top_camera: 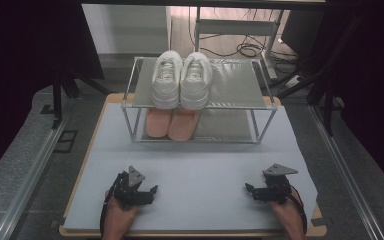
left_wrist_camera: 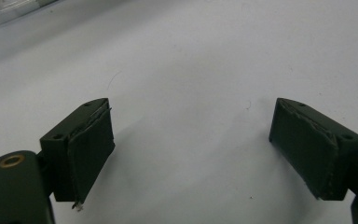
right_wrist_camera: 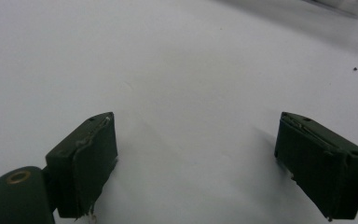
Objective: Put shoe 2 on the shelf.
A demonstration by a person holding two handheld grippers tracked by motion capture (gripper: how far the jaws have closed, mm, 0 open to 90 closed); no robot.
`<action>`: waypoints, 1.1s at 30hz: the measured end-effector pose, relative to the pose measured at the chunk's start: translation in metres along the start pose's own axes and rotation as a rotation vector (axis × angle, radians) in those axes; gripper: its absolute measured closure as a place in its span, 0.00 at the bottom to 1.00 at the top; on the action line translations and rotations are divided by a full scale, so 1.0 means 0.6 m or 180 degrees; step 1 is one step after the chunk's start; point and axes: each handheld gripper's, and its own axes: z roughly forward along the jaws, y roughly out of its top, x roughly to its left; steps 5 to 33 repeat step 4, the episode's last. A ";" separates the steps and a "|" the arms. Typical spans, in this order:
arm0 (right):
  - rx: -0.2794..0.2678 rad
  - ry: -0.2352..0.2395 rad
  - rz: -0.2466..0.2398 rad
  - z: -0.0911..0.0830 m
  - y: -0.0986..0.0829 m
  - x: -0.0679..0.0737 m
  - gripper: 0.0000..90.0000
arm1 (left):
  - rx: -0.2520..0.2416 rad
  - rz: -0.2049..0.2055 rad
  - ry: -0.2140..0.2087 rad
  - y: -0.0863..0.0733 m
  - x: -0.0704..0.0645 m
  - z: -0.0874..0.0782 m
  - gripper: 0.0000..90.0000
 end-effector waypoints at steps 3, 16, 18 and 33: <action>-0.0003 0.0006 0.0008 0.000 -0.001 0.000 0.14 | 0.0003 -0.0005 0.0000 0.000 0.000 0.000 0.15; -0.0008 0.0025 0.0023 0.000 -0.001 -0.001 0.14 | 0.0013 0.0003 -0.0006 0.000 0.001 0.000 0.15; -0.0008 0.0025 0.0023 0.000 -0.001 -0.001 0.14 | 0.0013 0.0003 -0.0006 0.000 0.001 0.000 0.15; -0.0008 0.0025 0.0023 0.000 -0.001 -0.001 0.14 | 0.0013 0.0003 -0.0006 0.000 0.001 0.000 0.15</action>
